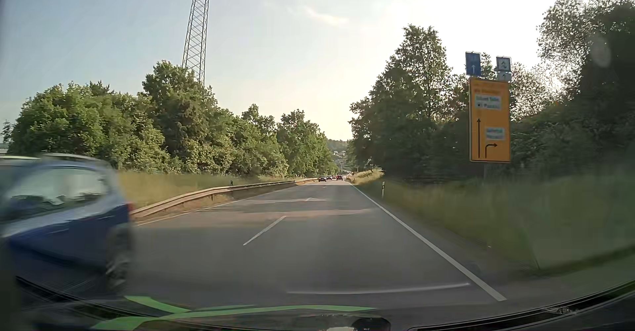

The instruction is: Follow the waypoints while adhering to traffic rules and regulations

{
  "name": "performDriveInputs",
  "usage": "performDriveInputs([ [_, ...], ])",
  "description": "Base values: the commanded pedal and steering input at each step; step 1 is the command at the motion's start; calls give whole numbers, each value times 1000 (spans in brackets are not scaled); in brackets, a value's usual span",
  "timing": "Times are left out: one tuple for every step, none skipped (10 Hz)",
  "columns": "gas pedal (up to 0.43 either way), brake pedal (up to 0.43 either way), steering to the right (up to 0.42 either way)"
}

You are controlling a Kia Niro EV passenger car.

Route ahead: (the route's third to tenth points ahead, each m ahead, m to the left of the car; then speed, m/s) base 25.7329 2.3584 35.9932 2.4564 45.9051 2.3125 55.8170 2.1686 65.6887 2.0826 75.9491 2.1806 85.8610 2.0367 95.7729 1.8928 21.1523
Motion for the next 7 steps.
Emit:
performDriveInputs([
  [150,0,1],
  [138,0,1],
  [110,0,1],
  [47,0,1],
  [0,0,0],
  [0,0,0],
  [0,0,0],
])
